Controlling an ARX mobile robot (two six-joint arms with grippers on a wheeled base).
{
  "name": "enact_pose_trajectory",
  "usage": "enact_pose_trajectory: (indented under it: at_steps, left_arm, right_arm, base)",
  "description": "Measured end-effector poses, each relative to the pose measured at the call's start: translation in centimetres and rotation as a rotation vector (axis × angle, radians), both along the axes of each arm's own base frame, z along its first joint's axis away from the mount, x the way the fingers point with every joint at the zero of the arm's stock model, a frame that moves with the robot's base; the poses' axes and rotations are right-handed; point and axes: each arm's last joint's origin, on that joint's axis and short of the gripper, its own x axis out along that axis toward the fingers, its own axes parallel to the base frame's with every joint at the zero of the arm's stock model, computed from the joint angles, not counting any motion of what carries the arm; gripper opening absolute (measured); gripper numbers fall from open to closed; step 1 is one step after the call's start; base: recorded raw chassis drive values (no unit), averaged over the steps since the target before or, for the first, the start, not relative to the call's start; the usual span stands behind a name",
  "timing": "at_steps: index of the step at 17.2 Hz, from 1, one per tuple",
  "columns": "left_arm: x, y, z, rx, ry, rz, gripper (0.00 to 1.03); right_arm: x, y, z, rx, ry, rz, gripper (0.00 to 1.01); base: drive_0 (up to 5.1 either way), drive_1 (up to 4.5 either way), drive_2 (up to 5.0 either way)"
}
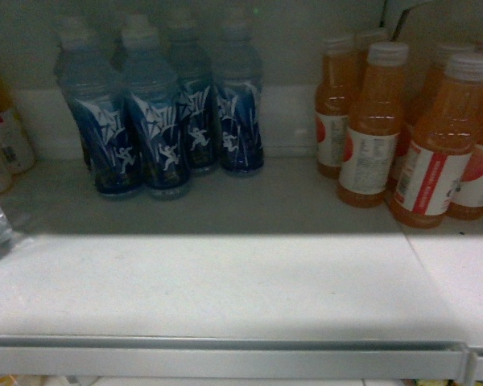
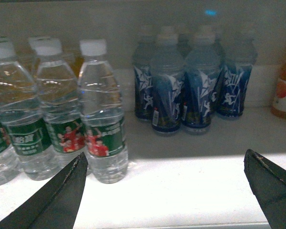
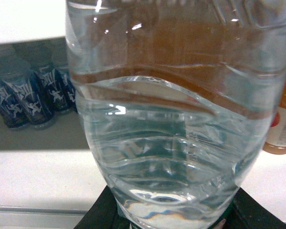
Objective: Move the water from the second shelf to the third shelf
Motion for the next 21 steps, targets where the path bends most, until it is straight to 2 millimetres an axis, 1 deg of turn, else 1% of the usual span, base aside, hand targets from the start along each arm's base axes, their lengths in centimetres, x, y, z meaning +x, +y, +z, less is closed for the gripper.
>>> enact_pose_trajectory:
  at_steps: [21]
  left_arm:
    - [0.00,0.00,-0.01,0.000,0.001,0.000,0.98]
  right_arm:
    - [0.01,0.00,0.01,0.000,-0.001,0.001,0.36]
  base:
    - [-5.0,2.41,2.4]
